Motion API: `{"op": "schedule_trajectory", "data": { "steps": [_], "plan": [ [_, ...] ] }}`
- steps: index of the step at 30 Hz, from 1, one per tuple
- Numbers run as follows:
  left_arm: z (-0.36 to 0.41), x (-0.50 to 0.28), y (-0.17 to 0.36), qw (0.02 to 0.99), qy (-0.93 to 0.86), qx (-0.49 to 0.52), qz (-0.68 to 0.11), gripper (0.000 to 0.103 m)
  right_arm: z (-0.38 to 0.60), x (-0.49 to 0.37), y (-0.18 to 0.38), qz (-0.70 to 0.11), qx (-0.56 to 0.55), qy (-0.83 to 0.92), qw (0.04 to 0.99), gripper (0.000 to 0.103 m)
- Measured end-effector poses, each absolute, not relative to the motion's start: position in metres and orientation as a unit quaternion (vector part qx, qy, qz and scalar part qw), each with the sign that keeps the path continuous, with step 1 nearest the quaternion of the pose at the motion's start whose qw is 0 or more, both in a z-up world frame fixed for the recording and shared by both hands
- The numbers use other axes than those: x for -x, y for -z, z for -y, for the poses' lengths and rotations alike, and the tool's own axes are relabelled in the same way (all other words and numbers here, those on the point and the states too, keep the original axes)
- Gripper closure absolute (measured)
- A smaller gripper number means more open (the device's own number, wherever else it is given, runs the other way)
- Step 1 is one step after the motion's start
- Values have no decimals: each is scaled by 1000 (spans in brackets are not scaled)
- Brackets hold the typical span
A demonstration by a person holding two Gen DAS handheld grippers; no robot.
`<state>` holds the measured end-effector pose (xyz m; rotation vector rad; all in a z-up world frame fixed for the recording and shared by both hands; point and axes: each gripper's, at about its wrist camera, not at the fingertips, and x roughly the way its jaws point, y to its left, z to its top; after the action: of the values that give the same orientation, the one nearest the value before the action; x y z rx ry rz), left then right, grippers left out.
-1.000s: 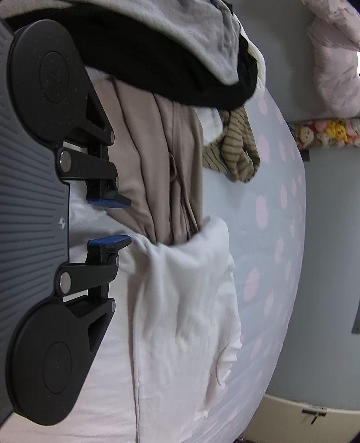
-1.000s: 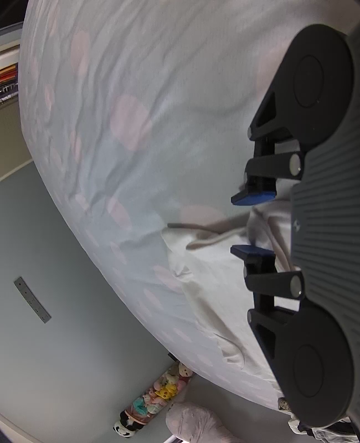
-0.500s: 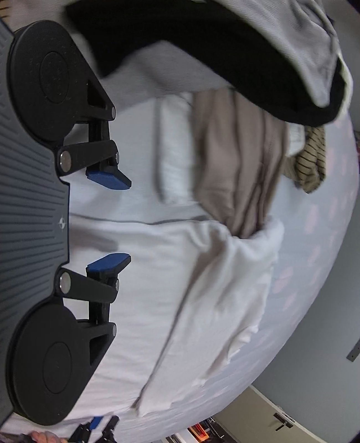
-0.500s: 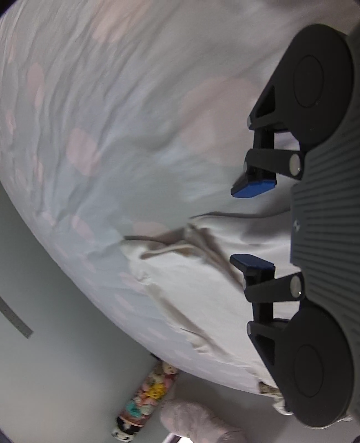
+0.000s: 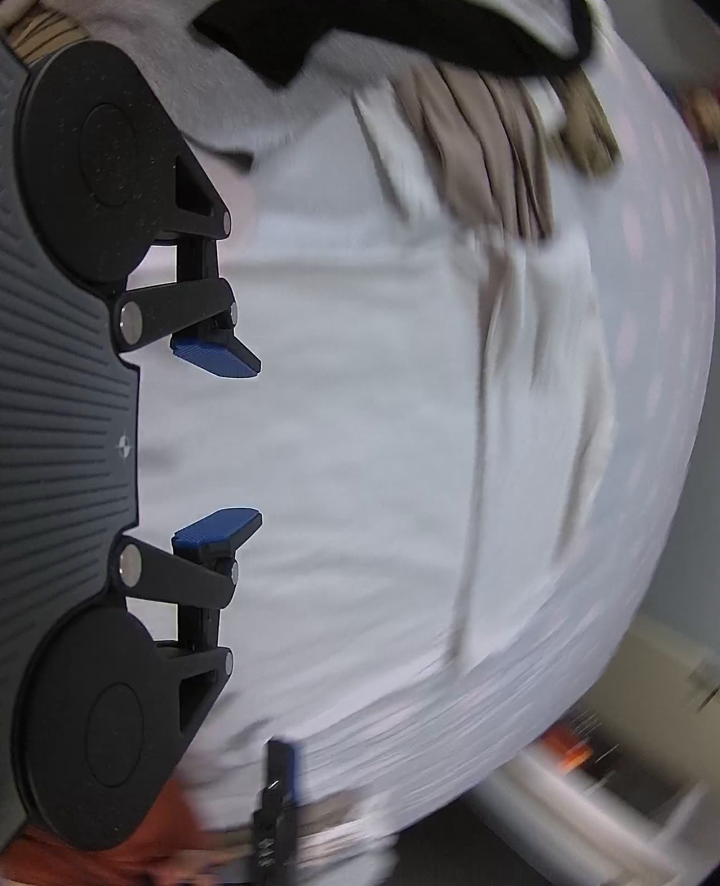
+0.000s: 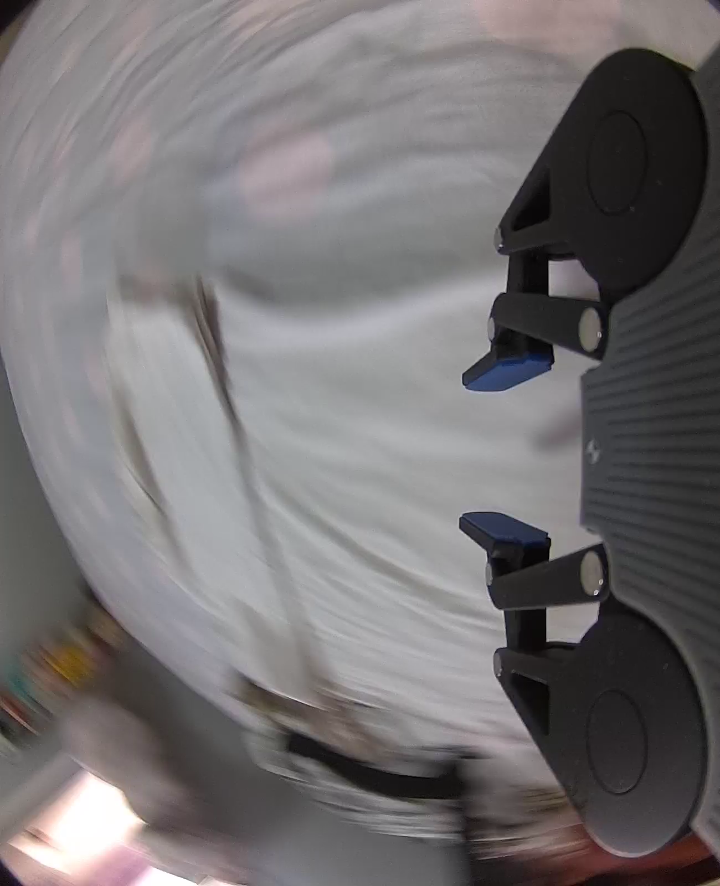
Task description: Fold clothes
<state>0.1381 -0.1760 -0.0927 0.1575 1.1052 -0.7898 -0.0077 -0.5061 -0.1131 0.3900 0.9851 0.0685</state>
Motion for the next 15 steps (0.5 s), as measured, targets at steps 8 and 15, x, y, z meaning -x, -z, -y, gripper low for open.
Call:
{"op": "schedule_trajectory", "data": {
  "steps": [8, 15],
  "plan": [
    [207, -72, 102, 671, 454, -273, -519, 50, 434, 29, 122, -546, 3, -152, 824, 49],
    [241, -23, 143, 580, 452, -454, -504, 47, 409, 22, 141, -585, 75, -194, 784, 42]
  ]
}}
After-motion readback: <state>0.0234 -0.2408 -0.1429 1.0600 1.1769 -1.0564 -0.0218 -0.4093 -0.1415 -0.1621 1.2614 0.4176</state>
